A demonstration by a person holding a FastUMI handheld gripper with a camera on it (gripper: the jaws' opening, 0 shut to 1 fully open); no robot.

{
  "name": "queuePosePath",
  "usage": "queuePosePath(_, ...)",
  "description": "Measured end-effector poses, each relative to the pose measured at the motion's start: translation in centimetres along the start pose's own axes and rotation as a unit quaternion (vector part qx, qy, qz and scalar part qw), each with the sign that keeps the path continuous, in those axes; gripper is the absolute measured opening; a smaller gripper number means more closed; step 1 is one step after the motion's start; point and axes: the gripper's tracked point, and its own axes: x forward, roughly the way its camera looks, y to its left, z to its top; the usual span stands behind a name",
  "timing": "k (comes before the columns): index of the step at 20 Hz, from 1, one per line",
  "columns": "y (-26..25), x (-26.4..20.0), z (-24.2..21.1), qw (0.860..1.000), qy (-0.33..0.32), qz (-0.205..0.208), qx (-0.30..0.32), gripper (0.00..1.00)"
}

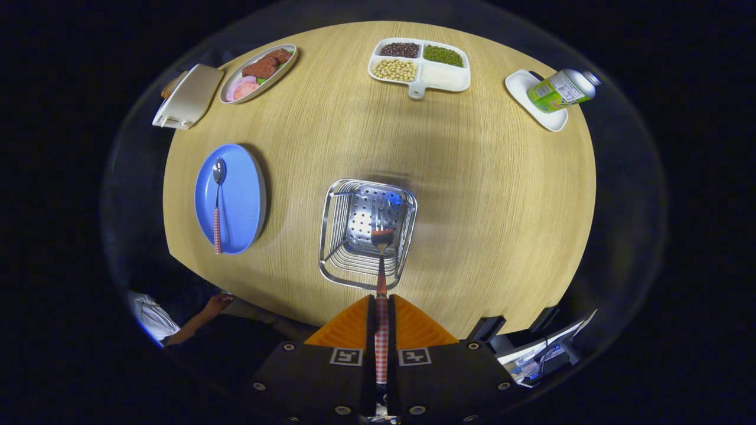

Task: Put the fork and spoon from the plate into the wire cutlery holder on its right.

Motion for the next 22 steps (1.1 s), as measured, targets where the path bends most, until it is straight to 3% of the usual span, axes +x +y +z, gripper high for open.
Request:
queuePosePath(11, 1.2, 0.0, 1.6, 0.999, -0.022, 0.018, 0.043, 0.11)
queuePosePath(16, 2.2, -2.5, 2.9, 0.993, -0.098, 0.033, 0.053, 0.11)
queuePosePath(22, 5.4, -6.4, 5.1, 0.968, -0.236, 0.047, 0.076, 0.3)
